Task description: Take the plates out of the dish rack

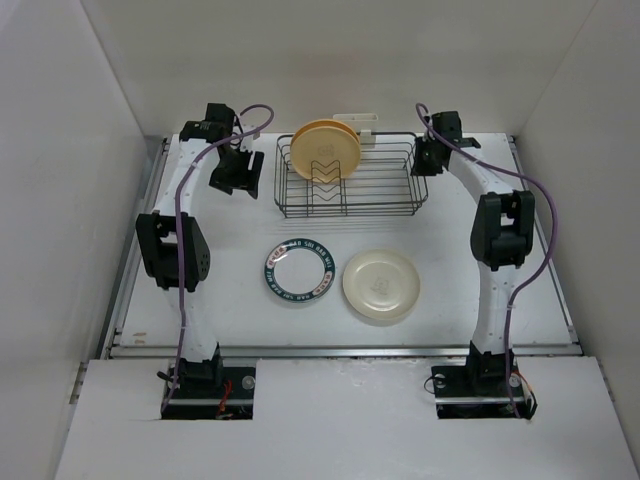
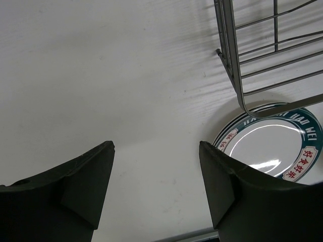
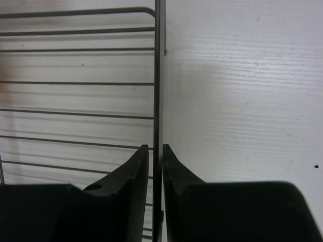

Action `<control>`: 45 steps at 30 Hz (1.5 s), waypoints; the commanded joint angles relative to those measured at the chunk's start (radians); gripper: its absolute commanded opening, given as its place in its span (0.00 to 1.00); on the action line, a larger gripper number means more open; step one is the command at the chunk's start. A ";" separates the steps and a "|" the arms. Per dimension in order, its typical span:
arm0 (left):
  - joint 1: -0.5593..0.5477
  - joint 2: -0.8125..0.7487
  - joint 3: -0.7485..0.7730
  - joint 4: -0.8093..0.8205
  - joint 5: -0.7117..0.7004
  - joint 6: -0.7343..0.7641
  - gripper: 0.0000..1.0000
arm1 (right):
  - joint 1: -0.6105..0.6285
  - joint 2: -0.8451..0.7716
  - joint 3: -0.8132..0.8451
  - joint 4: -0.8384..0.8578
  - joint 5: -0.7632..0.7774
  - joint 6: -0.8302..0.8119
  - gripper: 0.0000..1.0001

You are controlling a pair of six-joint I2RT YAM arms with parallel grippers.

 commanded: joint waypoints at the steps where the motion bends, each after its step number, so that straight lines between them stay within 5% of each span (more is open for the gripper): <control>1: 0.002 -0.067 -0.012 -0.012 0.005 -0.005 0.65 | 0.025 -0.072 0.039 -0.070 0.034 0.050 0.23; 6: 0.002 -0.076 -0.022 -0.012 0.005 -0.014 0.65 | 0.025 -0.093 -0.003 -0.103 -0.001 0.093 0.35; 9: 0.002 -0.076 -0.022 -0.012 0.016 -0.014 0.65 | 0.025 -0.103 0.010 -0.112 0.023 0.104 0.70; 12: 0.002 -0.076 -0.022 -0.023 0.016 -0.003 0.65 | 0.025 -0.162 0.010 -0.053 0.061 0.104 0.91; 14: 0.002 -0.085 -0.022 -0.023 0.007 0.006 0.65 | 0.034 -0.231 -0.021 -0.005 0.106 0.090 0.95; 17: 0.002 -0.095 -0.032 -0.023 0.007 0.006 0.65 | 0.077 -0.308 -0.068 0.118 0.141 0.018 0.95; 25: -0.042 0.003 0.116 -0.002 0.063 0.006 0.65 | 0.198 -0.143 0.079 0.149 -0.266 -0.212 0.69; 40: -0.098 0.221 0.213 0.041 -0.018 -0.085 0.64 | 0.218 0.082 0.292 0.238 -0.219 -0.171 0.50; 45: -0.116 0.257 0.213 0.041 -0.018 -0.085 0.37 | 0.218 0.024 0.258 0.225 -0.267 -0.171 0.50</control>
